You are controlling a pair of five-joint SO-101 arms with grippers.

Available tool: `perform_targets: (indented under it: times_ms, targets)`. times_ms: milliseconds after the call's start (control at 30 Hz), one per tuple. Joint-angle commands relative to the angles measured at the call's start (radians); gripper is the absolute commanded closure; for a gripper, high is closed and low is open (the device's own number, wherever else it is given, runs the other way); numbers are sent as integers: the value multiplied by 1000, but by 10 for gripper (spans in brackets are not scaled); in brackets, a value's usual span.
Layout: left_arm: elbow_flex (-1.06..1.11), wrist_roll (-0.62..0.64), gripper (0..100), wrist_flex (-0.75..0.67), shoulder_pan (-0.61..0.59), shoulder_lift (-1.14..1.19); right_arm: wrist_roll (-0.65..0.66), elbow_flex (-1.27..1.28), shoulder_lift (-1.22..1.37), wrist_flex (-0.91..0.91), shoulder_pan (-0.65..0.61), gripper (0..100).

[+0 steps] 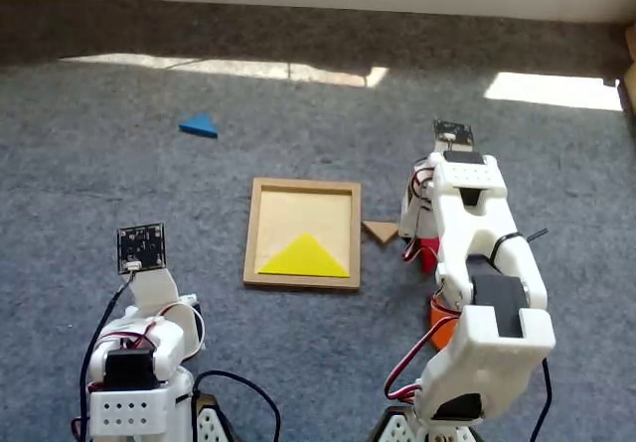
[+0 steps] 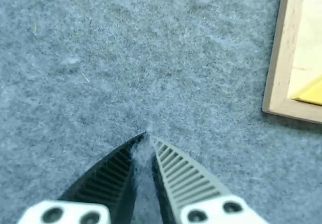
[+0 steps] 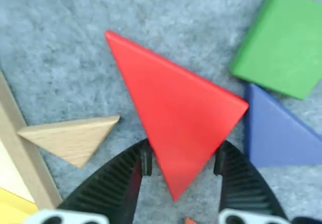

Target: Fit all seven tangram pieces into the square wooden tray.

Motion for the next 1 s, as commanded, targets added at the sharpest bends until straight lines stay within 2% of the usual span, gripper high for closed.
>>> perform_targets:
  times_ms: [0,133,333,533,867,967]
  targets:
    - [19,-8,995,5,15,-16,12,-30,-114,7,-8,708]
    - [19,-8,995,5,15,-16,12,-30,-119,7,-39,642]
    - [19,-8,995,5,15,-16,17,-41,-45,-2,-82,642]
    - [19,-8,995,5,15,-16,135,-139,77,-7,-77,642]
    - [19,-8,995,5,15,-16,140,-143,140,-7,-81,643]
    - [19,-8,995,5,15,-16,141,-140,140,-7,-79,700]
